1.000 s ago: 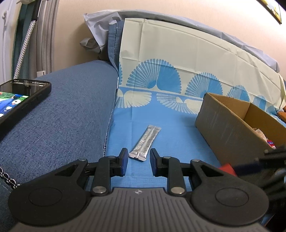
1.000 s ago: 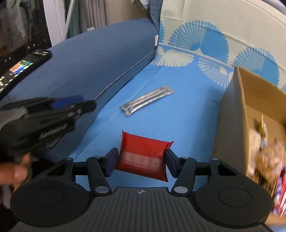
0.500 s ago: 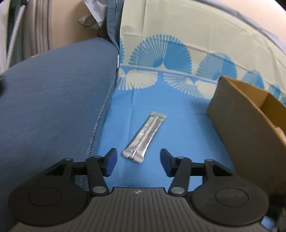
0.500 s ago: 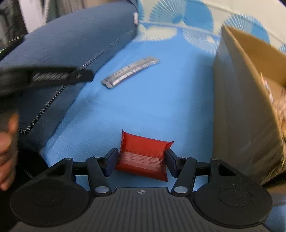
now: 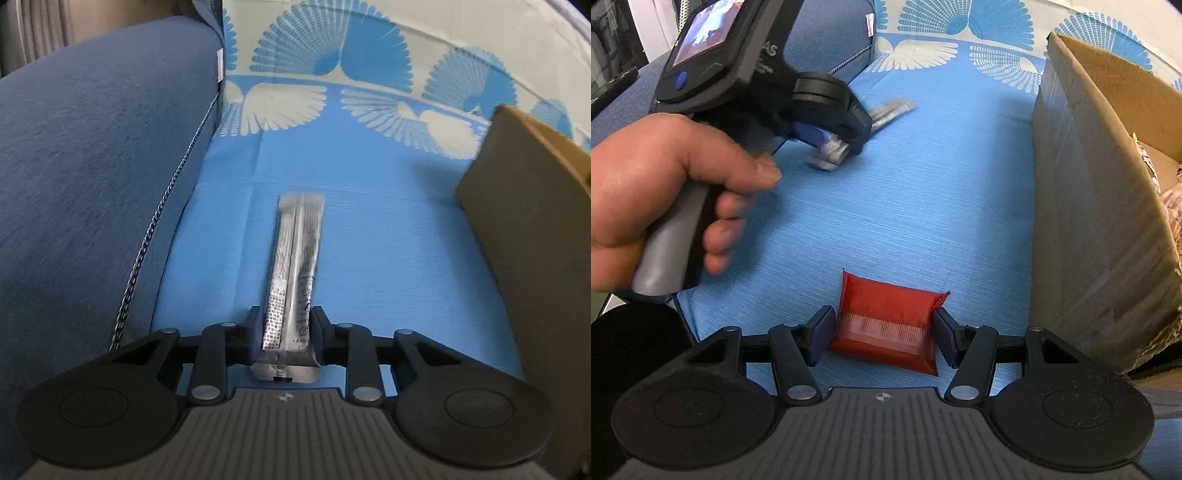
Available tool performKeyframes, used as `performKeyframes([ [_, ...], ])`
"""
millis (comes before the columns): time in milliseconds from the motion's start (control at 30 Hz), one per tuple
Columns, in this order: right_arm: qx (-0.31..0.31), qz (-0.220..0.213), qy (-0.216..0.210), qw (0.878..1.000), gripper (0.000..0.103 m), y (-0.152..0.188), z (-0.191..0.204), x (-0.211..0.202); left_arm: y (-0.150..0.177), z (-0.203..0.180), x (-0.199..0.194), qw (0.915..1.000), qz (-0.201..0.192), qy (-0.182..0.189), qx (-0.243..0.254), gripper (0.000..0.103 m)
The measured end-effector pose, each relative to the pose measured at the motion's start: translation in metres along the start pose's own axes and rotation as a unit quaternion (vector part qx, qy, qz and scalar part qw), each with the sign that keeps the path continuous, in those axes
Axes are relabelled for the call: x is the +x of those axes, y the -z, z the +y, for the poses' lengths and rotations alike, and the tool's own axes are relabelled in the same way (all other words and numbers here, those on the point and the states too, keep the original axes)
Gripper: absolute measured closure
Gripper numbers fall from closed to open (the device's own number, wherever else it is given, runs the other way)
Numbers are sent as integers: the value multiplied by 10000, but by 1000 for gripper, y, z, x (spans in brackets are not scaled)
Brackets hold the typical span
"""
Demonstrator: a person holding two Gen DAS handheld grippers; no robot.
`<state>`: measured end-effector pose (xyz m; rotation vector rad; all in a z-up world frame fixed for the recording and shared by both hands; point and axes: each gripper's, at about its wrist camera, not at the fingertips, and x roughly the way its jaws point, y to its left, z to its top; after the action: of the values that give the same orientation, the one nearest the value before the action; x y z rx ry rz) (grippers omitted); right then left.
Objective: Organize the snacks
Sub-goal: 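Grasp the red wrapped pack with right tool while left grasps silver stick pack, then lift the red pack and silver stick pack off the bedspread with both tools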
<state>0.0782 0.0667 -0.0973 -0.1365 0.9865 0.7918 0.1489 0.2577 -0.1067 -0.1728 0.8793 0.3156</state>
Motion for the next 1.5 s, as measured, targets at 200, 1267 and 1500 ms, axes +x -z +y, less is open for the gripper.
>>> performKeyframes([
  [200, 2, -21, 12, 10000, 43, -3, -2, 3, 35, 25, -49, 9972, 264, 333, -621, 74],
  [1267, -456, -123, 210, 9987, 43, 14, 17, 1, 78, 10, -69, 9976, 506, 424, -197, 76],
  [1500, -362, -448, 310, 9979, 43, 13, 12, -11, 76, 16, -72, 9969, 497, 501, -359, 76],
])
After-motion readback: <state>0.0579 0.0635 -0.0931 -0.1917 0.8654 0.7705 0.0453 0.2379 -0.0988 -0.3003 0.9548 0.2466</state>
